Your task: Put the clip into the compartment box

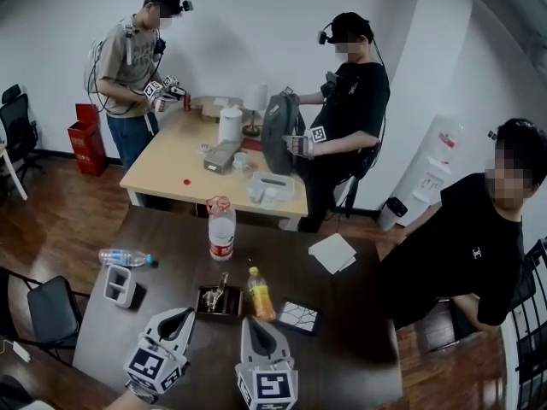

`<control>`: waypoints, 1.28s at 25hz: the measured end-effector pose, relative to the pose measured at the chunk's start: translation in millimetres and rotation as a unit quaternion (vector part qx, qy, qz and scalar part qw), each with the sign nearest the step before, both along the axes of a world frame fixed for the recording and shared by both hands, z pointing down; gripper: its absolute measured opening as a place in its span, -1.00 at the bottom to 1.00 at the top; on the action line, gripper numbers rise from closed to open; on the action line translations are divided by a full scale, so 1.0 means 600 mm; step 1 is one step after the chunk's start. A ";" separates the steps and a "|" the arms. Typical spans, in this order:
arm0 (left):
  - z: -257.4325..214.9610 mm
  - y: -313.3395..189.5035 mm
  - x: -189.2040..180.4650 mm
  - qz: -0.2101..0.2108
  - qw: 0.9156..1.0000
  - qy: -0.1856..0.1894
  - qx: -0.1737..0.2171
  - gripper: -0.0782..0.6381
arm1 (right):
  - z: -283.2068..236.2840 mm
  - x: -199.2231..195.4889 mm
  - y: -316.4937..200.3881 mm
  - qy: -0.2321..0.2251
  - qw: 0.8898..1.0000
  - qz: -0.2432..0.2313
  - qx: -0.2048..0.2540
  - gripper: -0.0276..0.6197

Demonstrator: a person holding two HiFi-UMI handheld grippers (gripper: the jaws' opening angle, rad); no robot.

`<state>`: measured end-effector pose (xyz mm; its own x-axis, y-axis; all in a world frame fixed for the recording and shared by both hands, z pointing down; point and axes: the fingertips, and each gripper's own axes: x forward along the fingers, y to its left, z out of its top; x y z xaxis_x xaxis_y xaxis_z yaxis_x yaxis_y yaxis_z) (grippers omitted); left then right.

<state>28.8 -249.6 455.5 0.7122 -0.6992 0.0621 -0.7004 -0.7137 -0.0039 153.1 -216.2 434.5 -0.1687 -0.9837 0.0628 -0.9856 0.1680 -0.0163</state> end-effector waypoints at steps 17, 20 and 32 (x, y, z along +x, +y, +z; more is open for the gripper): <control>-0.043 0.063 -0.041 0.015 0.999 -0.011 0.046 -0.76 | -0.051 -0.081 0.061 0.019 0.999 -0.035 0.013 -0.92; -0.047 0.076 -0.047 0.021 0.999 -0.010 0.045 -0.76 | -0.056 -0.090 0.075 0.018 0.999 -0.031 0.004 -0.92; -0.037 0.138 -0.089 0.046 0.998 0.001 0.042 -0.76 | -0.049 -0.134 0.138 0.021 1.000 -0.002 -0.008 -0.92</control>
<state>-24.8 -167.0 433.2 0.7735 -0.6338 0.0036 -0.6322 -0.7720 -0.0650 73.0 -133.3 405.1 -0.1694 -0.9819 0.0849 -0.9849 0.1717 0.0215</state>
